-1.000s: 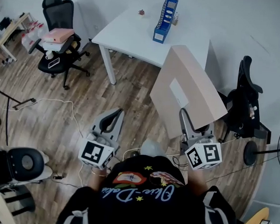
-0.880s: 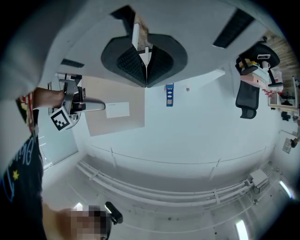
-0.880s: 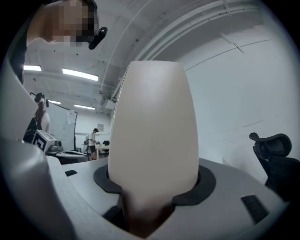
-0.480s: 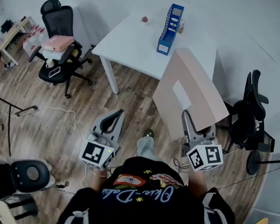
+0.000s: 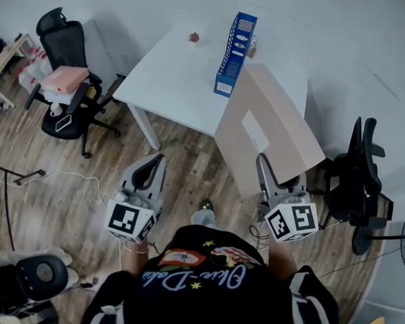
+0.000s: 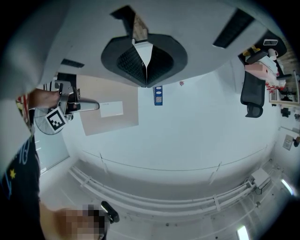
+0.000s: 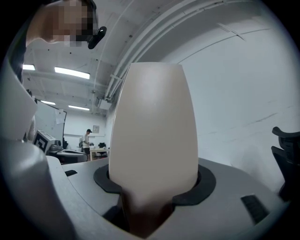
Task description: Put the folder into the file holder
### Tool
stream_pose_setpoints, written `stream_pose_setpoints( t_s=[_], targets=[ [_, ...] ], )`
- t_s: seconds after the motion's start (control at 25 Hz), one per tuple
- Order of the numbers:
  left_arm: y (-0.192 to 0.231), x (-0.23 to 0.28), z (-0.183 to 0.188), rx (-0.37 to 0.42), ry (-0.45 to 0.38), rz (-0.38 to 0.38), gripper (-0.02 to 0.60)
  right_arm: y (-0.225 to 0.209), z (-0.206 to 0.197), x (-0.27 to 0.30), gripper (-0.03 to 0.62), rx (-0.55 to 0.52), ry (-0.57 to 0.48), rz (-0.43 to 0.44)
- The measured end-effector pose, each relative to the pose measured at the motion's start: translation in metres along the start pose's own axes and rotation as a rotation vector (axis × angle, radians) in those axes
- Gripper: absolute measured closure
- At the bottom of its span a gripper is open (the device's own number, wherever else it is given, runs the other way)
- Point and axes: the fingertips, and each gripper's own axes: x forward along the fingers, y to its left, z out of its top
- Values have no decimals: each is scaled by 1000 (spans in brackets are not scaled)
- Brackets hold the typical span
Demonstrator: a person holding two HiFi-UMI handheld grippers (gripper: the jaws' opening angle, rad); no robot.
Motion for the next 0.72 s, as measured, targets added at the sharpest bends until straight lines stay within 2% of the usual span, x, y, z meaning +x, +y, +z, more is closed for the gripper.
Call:
stream_pose_setpoints(
  t_s=[0.4, 0.72],
  targets=[
    [31, 81, 0, -7, 18, -7, 577, -51, 7, 71, 336, 30, -25, -11],
    [47, 131, 3, 12, 7, -21, 577, -77, 13, 105, 336, 50, -47, -13]
  ],
)
